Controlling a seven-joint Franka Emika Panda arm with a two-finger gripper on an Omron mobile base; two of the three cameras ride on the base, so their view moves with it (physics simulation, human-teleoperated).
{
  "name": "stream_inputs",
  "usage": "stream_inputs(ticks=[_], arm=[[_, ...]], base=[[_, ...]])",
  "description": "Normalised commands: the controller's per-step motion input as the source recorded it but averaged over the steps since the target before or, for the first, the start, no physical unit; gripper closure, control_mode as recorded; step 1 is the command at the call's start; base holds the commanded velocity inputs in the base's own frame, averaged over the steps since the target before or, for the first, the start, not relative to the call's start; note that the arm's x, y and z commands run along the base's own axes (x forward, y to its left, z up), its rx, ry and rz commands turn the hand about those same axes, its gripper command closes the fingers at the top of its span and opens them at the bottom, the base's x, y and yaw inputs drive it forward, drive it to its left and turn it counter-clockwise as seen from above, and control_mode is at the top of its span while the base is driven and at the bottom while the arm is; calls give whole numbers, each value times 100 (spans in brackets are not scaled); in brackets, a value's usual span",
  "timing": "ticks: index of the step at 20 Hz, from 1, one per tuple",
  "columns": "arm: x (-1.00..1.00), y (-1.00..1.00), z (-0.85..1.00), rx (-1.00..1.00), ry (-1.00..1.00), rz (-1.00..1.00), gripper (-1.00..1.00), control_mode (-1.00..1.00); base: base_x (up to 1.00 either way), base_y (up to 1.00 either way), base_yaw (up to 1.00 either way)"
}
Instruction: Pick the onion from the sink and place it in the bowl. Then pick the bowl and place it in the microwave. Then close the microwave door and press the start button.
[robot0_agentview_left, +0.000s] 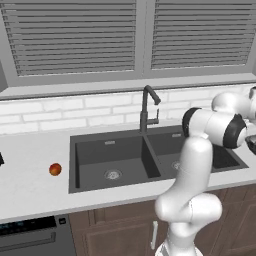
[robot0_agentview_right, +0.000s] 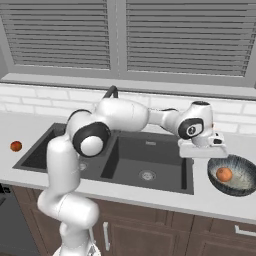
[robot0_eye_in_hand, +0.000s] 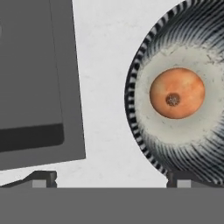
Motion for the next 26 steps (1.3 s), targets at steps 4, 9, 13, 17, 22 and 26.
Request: stream_inputs(ticks=[4,9,13,17,22,26], arm=[[27,-1,-4,12,0,0,-100,-100],[25,0,-12,2,0,0,-100,-100],[16,0,-28,1,0,0,-100,-100],[4,0,-44,0,0,0,-100,-100],[3,-5,-39,0,0,0,-100,-100],[16,-17,-27,0,0,0,-100,-100]], base=[[0,0,0],[0,0,0],[0,0,0],[0,0,0],[0,0,0],[0,0,0]])
